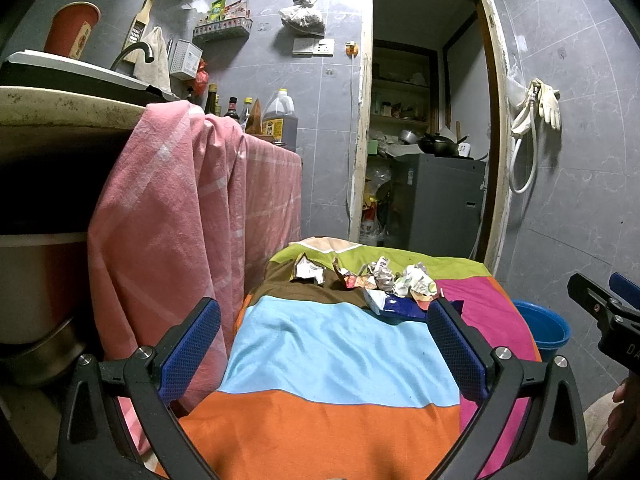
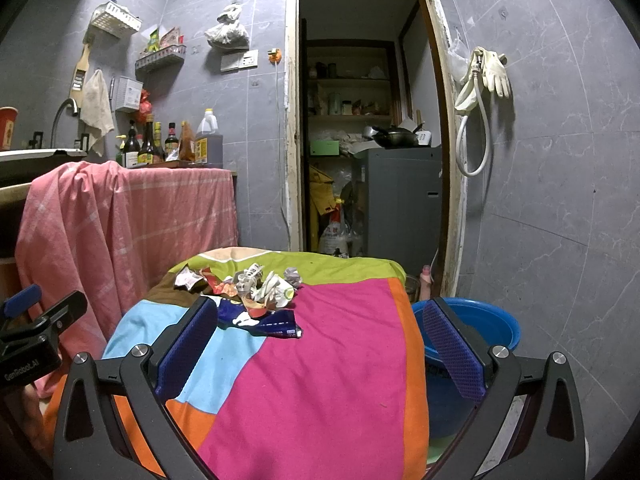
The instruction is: Collect trash
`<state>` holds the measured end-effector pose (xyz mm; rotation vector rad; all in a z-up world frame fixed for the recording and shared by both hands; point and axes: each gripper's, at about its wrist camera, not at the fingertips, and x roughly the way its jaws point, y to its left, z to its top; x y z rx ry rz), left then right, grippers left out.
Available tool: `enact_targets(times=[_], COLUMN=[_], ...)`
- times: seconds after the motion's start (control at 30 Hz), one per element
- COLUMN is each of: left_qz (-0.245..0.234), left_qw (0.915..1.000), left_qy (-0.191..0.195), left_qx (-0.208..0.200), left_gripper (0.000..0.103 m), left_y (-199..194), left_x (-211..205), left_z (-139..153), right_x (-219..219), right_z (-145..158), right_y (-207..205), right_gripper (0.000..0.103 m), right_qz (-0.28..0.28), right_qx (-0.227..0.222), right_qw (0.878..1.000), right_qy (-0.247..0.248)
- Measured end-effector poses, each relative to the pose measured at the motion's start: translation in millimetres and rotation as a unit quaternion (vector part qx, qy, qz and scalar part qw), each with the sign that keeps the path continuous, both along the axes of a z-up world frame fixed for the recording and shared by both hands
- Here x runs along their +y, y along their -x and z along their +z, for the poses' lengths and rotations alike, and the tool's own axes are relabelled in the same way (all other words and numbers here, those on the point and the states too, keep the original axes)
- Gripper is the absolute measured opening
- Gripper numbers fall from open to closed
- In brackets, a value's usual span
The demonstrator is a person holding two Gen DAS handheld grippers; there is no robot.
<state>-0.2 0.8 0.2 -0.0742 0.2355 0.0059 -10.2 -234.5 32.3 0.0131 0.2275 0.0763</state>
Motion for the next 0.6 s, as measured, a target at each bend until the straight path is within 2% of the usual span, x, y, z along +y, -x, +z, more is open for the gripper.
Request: enact_targets(times=[0.33,0.43,0.6], left_qz=[0.001,0.001,0.000], left_qw=[1.0000,1.0000,1.0000], left_qy=[0.000,0.000,-0.006], left_qx=[-0.001,0.000,0.000], left_gripper=[0.101,0.101,0.101], left_y=[-0.4,-6.3,-29.2], left_x=[0.7,7.3,8.0], left_z=[-0.3,-8.6,3.4], right_x=[-1.1,-1.8,4.8], right_z=[0.5,1.0,2.6], right_y=[-2.1,-2.1,-10.1], right_gripper=[0.103,0.103,0.103], right_qz=[0.001,0.002,0.007], right_qx=[0.000,-0.002,-0.014], right_qw=[1.000,1.000,1.000], right_qy=[0.000,-0.001,0.000])
